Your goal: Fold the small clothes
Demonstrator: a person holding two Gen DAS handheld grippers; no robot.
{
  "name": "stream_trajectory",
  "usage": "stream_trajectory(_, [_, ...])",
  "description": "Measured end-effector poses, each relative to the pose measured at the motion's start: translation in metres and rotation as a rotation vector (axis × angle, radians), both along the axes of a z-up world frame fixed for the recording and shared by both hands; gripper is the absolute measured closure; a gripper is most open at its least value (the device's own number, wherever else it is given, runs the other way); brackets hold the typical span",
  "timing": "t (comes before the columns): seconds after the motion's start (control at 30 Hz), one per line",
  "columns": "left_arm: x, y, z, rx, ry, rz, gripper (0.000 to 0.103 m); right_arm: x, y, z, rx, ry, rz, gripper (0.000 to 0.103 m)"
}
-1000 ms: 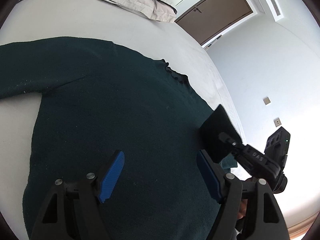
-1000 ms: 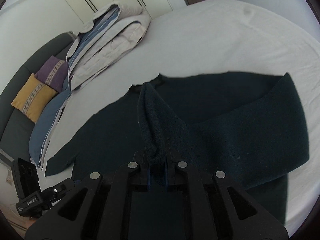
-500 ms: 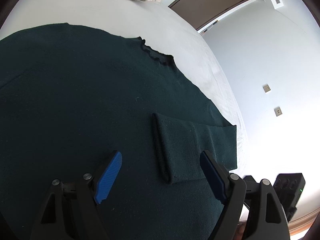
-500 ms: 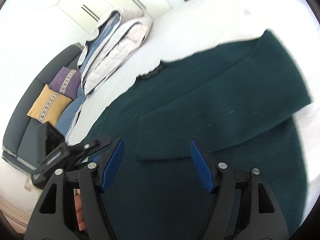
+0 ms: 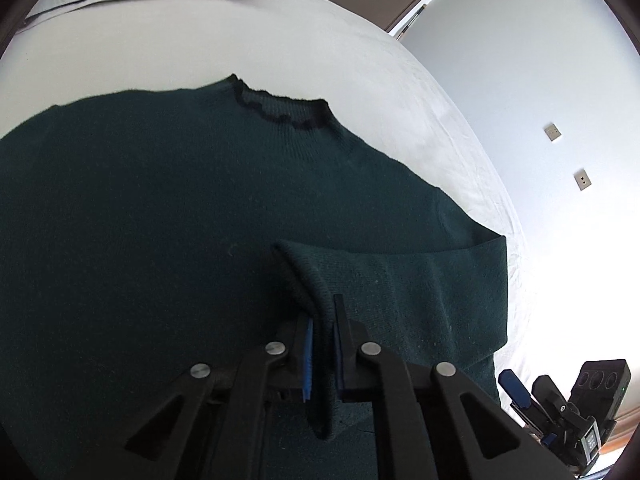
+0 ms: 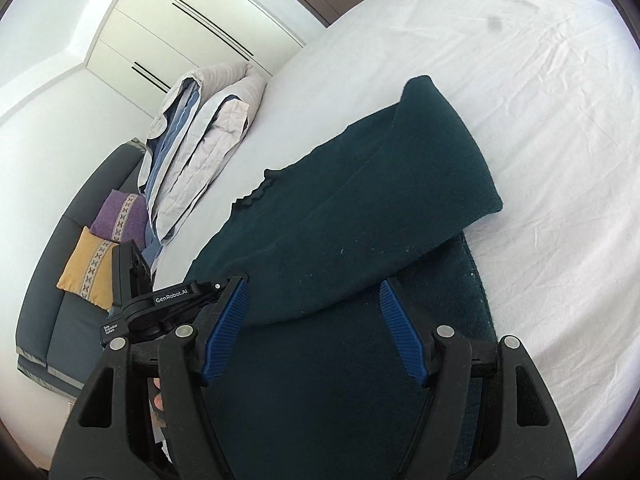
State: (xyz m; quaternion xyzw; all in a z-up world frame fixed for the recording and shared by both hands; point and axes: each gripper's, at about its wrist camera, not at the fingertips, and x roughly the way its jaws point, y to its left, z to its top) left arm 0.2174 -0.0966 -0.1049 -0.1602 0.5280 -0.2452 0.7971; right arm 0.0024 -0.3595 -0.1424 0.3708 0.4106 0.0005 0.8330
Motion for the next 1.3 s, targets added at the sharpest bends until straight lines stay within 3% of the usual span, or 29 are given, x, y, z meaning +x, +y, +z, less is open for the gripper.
stream_trajectory(0.37, [0.015,0.062,0.004,0.001,-0.076,0.122,0.095,-0.003,0.001,0.029,-0.009,0.027,-0.049,0.035])
stream_trajectory(0.5, [0.02,0.079,0.005,0.018,-0.109,0.153,0.095,0.011,-0.012,0.044,-0.096,0.015,-0.091,0.035])
stream_trajectory(0.6, [0.025,0.086,0.003,0.014,-0.129,0.151,0.095,0.035,-0.02,0.059,-0.184,0.032,-0.112,0.035])
stream_trajectory(0.73, [0.027,0.079,-0.004,0.078,-0.144,0.134,0.095,0.075,-0.039,0.061,-0.245,0.111,-0.112,0.035])
stream_trajectory(0.9, [0.025,0.079,-0.02,0.051,-0.125,0.148,0.094,0.132,-0.065,0.044,-0.186,0.164,-0.117,0.037])
stream_trajectory(1.07, [0.02,0.08,-0.023,0.036,-0.139,0.146,0.094,0.189,-0.058,0.011,-0.162,0.227,-0.067,0.038])
stream_trajectory(1.13, [0.019,0.08,-0.026,0.024,-0.143,0.148,0.094,0.208,-0.05,0.006,-0.226,0.246,-0.035,0.046])
stream_trajectory(1.2, [0.02,0.083,-0.029,-0.002,-0.139,0.152,0.094,0.226,-0.043,0.002,-0.285,0.27,-0.025,0.072])
stream_trajectory(1.3, [0.02,0.087,-0.034,-0.033,-0.135,0.158,0.092,0.245,-0.051,-0.008,-0.264,0.302,-0.04,0.094])
